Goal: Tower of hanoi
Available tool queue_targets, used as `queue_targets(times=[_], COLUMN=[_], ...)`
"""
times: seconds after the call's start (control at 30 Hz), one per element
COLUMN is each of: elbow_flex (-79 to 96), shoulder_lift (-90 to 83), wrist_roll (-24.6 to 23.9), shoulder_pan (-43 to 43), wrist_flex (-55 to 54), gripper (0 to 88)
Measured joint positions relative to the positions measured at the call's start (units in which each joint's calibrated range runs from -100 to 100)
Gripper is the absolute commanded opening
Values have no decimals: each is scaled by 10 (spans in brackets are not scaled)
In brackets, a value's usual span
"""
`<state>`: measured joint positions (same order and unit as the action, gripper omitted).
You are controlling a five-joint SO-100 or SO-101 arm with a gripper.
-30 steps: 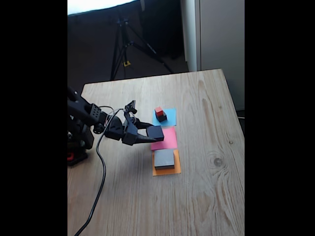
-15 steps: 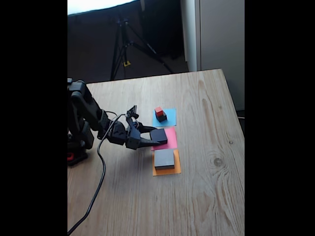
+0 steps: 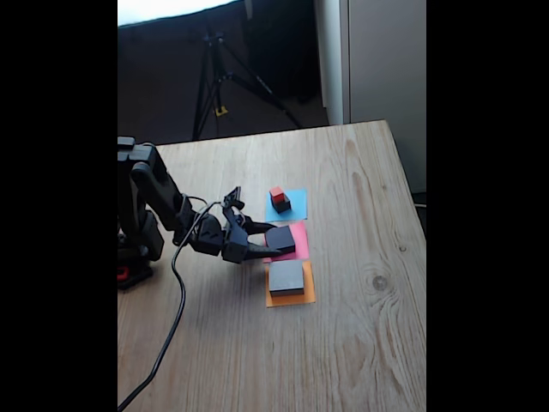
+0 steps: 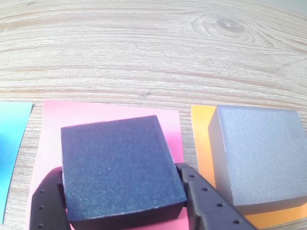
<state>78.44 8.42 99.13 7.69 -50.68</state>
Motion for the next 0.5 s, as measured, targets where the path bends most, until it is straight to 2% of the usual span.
queue_targets(times=[0.13, 0.5], elbow_flex=[0, 1], shoulder_lift=[0, -1], wrist_roll=[0, 0], shoulder_pan=[1, 1], wrist_flex=[0, 0], gripper=[316, 342])
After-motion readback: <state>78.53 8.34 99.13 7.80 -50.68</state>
